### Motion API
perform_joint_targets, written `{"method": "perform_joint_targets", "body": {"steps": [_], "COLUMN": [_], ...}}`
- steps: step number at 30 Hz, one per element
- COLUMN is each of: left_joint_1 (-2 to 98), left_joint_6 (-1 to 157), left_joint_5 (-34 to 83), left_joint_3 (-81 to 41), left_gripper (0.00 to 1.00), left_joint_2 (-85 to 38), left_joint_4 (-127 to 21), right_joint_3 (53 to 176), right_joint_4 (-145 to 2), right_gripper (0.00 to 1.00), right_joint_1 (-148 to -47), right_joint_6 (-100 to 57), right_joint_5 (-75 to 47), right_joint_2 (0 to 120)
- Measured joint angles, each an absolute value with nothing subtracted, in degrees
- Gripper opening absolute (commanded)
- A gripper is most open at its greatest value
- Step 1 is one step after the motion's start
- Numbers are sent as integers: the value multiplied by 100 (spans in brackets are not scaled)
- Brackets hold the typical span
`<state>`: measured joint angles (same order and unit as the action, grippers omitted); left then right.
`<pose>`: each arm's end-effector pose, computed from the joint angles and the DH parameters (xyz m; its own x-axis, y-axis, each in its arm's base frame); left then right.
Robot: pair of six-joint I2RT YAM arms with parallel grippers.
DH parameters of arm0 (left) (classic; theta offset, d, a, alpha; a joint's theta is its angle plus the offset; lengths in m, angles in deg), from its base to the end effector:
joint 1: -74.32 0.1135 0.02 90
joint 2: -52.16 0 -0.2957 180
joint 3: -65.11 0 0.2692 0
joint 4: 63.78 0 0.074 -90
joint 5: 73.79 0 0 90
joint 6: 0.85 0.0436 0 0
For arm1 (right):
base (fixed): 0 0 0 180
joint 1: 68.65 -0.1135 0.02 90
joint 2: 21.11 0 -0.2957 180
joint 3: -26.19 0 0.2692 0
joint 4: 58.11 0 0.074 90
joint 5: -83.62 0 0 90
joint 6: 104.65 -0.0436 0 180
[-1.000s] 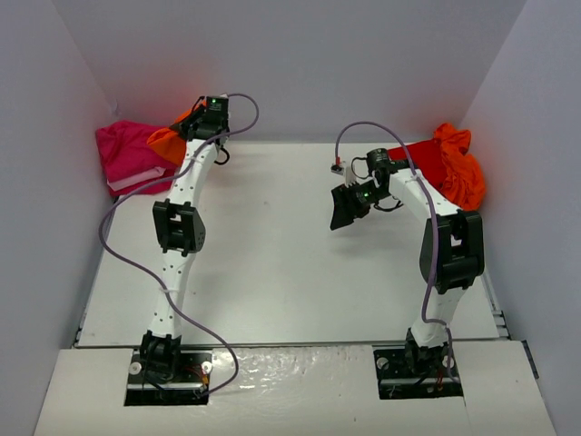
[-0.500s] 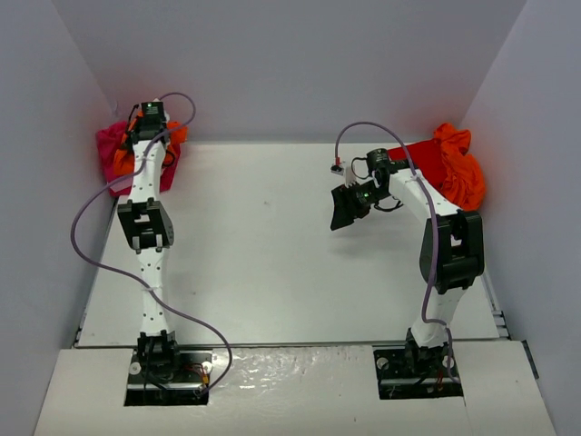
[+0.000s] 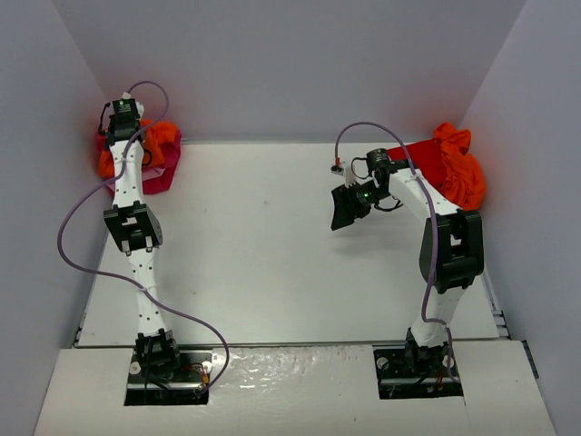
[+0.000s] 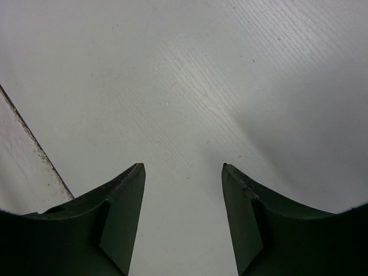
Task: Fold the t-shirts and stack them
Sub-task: Put the neatly folded tshirt into the corner of the board with the left arm
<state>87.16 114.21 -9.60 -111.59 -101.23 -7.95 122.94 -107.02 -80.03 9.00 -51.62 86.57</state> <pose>0.6072 0.1579 0.2916 -0.7112 0.2290 -0.6647 -0.2835 0.7718 0.5692 0.4122 0.1145 0.2537 -0.5804 -0.4049 -0.7065 -0.7877 0.4994 0.3608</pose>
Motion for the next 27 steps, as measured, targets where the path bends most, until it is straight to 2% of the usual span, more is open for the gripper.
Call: {"method": "perform_joint_targets", "body": {"steps": [1,3,4,6,17,22,27], "left_joint_1": [8715,8714,8714,8716,8768,8768,8768], "left_joint_6": [11327,11096,10951,10768,10031,9823,9511], "left_joint_5": [-883,-707,-612,-466,216,535,1051], "left_joint_3": [-11209,-11162,-11112,-11105,-10990,-10911,-10851], "left_gripper": [56,70,71,95,93,78,56], "left_joint_2": [-10134,-10111,-10096,-10094,-9337,-8639,-8302], "left_joint_4": [-781,-853,-891,-883,-903,-824,-535], "right_joint_3": [12294,12294,12294,12294,12294,12294,12294], "right_joint_4": [-10703,-10716,-10723,-10732,-10785,-10792,-10792], "right_gripper": [53,53,53,53,53,53,53], "right_joint_1": [-8004,-8005,-8005,-8005,-8036,-8036,-8036], "right_joint_6": [903,926,937,947,1026,1076,1080], "right_joint_5": [-5162,-5162,-5162,-5163,-5115,-5114,-5116], "right_joint_2": [8660,8664,8667,8709,8926,8923,8913]}}
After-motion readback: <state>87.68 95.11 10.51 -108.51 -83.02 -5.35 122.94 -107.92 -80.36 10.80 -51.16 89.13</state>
